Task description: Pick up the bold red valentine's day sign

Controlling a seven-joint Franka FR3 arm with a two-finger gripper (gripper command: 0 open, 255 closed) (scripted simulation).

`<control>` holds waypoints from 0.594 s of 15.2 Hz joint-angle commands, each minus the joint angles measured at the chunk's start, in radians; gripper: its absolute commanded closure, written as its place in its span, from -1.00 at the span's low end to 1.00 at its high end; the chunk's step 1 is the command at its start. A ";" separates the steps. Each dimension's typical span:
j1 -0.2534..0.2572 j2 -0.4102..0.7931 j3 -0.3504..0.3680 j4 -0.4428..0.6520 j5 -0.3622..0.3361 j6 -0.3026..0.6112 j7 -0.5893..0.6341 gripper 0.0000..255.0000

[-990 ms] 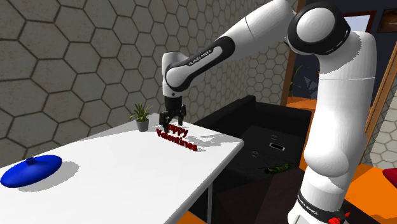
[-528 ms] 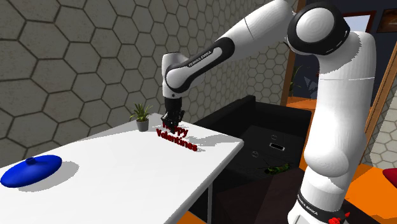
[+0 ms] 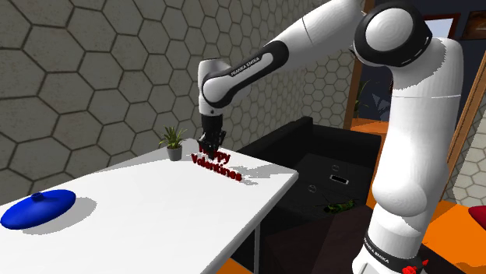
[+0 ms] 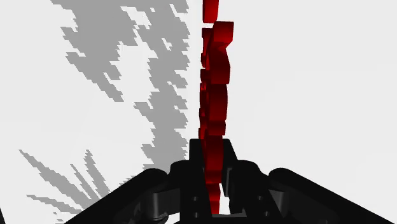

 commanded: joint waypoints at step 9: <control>-0.003 -0.043 0.003 0.085 0.022 -0.124 -0.014 1.00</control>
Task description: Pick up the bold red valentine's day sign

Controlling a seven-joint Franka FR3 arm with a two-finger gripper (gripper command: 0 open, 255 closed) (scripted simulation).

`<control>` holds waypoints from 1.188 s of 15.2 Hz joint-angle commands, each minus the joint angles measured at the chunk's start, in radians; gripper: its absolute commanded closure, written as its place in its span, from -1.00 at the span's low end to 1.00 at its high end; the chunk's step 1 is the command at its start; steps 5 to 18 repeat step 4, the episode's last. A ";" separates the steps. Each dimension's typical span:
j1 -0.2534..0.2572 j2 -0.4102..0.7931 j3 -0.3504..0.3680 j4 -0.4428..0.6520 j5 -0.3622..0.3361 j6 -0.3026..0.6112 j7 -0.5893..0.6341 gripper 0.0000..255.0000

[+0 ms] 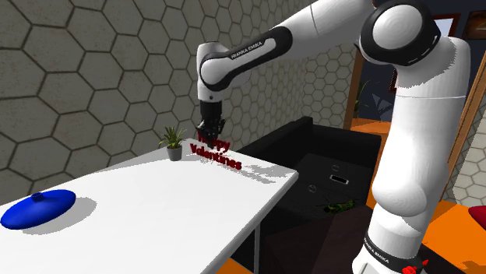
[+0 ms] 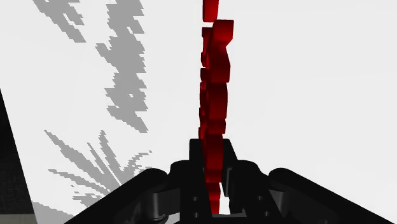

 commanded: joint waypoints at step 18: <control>-0.001 -0.012 0.000 0.027 0.006 -0.039 -0.004 1.00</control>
